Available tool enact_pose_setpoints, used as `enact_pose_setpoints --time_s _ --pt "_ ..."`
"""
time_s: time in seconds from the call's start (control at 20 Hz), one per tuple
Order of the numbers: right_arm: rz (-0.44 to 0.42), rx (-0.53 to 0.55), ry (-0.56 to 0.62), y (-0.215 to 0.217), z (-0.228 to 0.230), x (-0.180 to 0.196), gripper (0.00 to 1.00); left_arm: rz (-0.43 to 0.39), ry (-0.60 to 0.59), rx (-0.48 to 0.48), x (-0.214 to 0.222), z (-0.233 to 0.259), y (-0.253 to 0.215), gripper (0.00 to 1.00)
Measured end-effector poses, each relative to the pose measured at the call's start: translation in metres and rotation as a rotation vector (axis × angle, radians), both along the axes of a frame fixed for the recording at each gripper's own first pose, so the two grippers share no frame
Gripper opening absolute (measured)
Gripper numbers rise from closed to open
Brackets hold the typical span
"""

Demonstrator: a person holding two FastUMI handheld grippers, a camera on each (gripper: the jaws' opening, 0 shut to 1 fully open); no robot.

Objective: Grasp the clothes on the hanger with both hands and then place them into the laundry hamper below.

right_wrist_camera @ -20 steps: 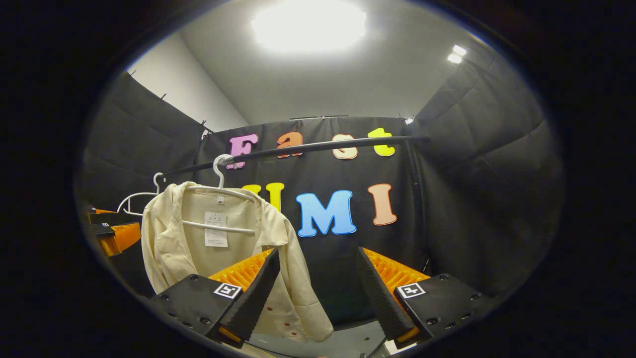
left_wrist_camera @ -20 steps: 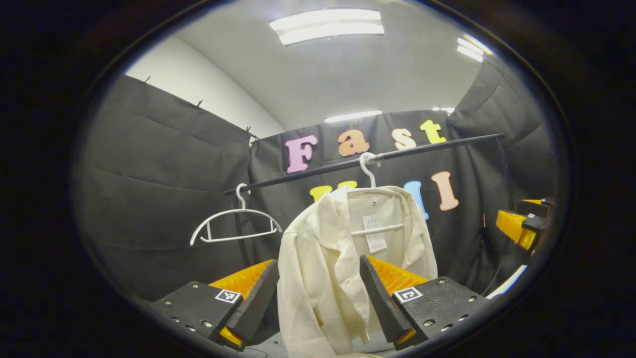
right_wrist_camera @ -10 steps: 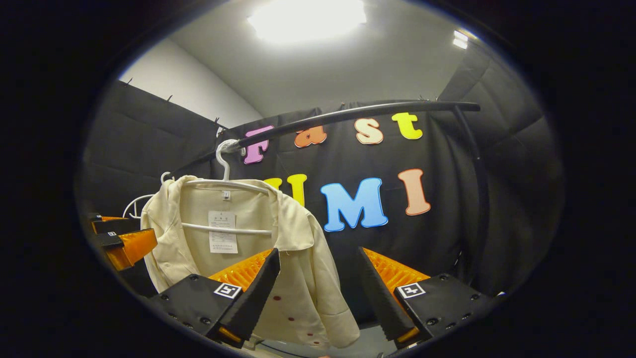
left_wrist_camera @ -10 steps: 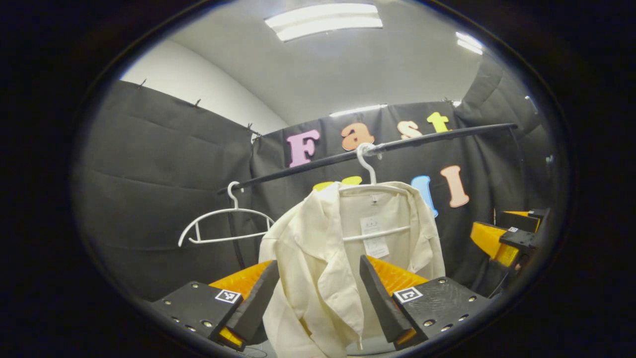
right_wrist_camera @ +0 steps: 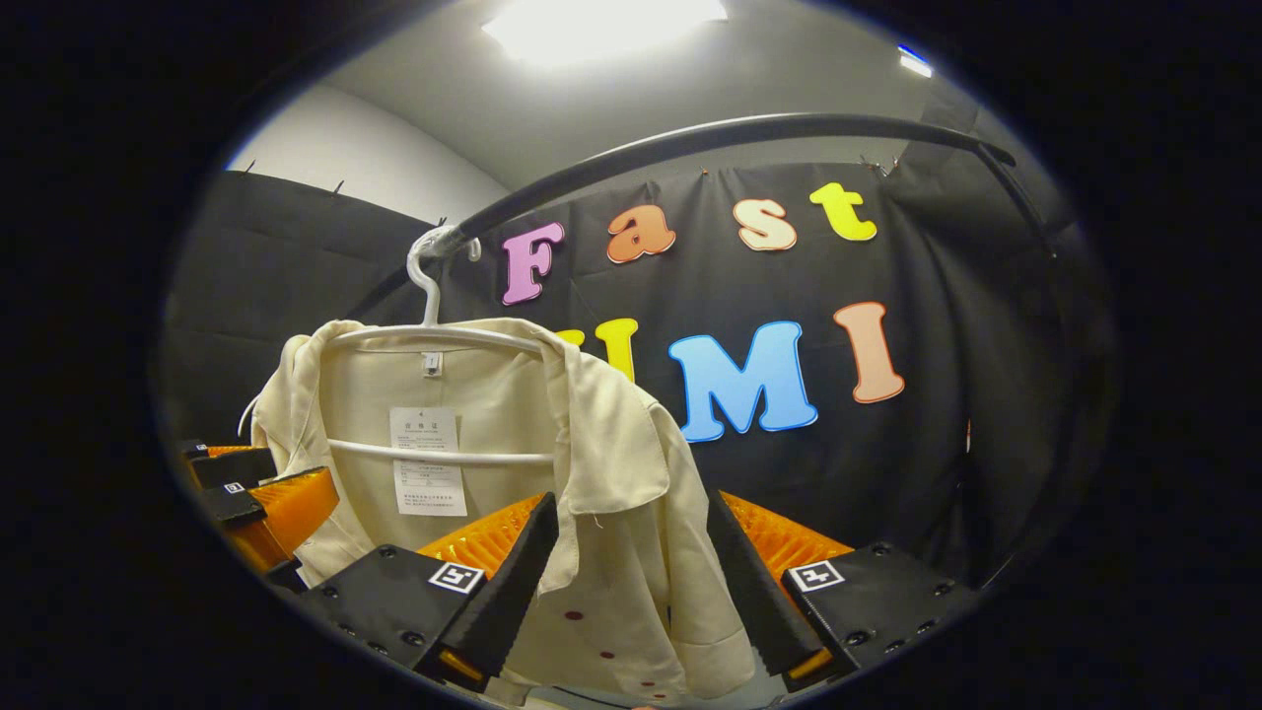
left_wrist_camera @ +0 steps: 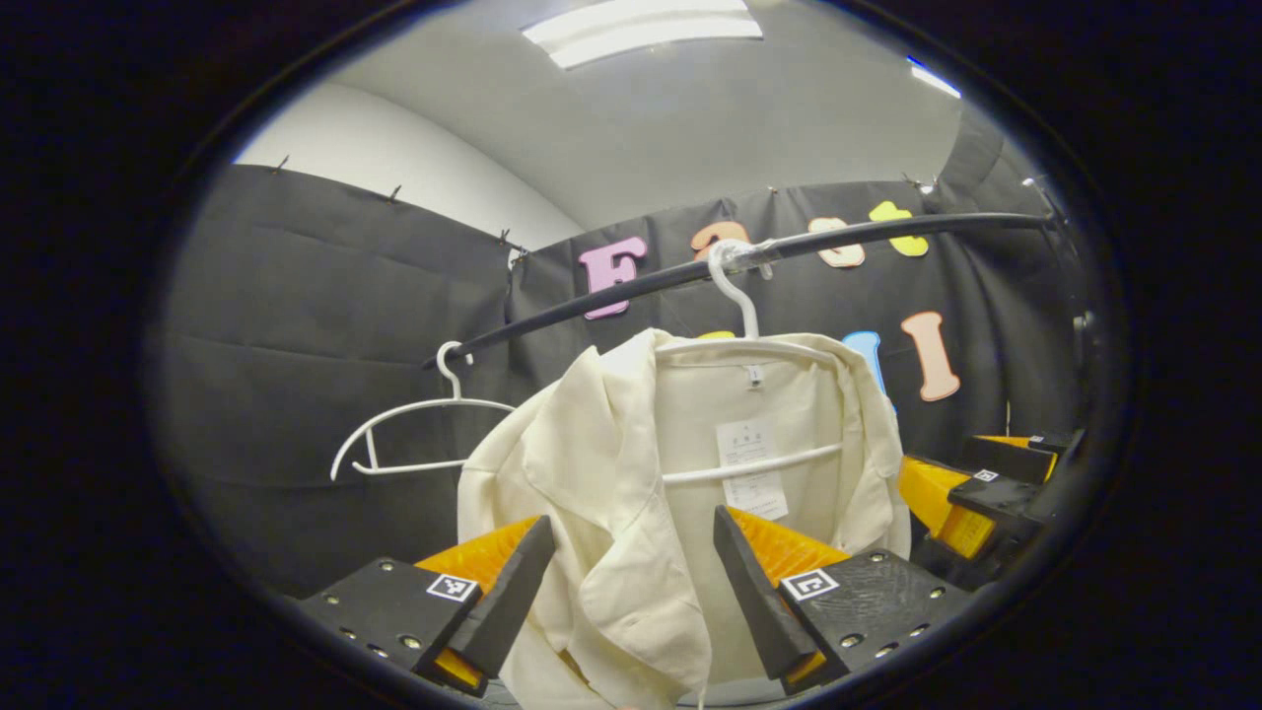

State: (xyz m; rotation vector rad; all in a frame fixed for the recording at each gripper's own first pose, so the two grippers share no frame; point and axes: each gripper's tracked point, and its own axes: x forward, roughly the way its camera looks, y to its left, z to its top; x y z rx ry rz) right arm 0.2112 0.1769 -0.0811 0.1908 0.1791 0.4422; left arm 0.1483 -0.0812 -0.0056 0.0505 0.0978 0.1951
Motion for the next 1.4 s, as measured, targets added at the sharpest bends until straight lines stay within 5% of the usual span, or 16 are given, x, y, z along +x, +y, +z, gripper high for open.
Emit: enact_pose_setpoints --time_s 0.6,0.9,0.95,1.0,1.05,1.15,1.2,1.25,1.35,1.4 --pt "0.038 0.027 0.126 0.047 -0.038 0.029 0.96 0.131 0.009 0.014 0.027 -0.013 0.003 0.95" --pt "-0.014 0.013 0.141 0.049 -0.049 0.040 0.93 0.180 0.025 0.056 0.052 -0.019 0.010 0.94" --pt "-0.025 0.014 0.146 0.047 -0.050 0.041 0.84 0.200 0.024 0.067 0.045 -0.019 0.010 0.94" --pt "-0.032 0.015 0.147 0.047 -0.050 0.041 0.71 0.202 0.025 0.063 0.042 -0.021 0.014 0.77" --pt "-0.035 0.018 0.151 0.048 -0.050 0.040 0.69 0.194 0.028 0.052 0.039 -0.021 0.011 0.60" --pt "-0.051 0.016 0.145 0.046 -0.048 0.039 0.49 0.195 0.030 0.056 0.035 -0.020 0.012 0.60" --pt "-0.075 0.011 0.141 0.042 -0.047 0.037 0.27 0.190 0.026 0.055 0.033 -0.017 0.012 0.51" --pt "-0.077 0.013 0.138 0.042 -0.044 0.036 0.16 0.172 0.026 0.046 0.031 -0.017 0.010 0.42" --pt "-0.054 -0.013 0.136 0.043 -0.046 0.032 0.14 0.165 0.029 0.048 0.036 -0.014 0.009 0.34" --pt "-0.034 -0.017 0.124 0.049 -0.046 0.040 0.02 0.163 0.024 0.047 0.044 -0.015 0.012 0.12"
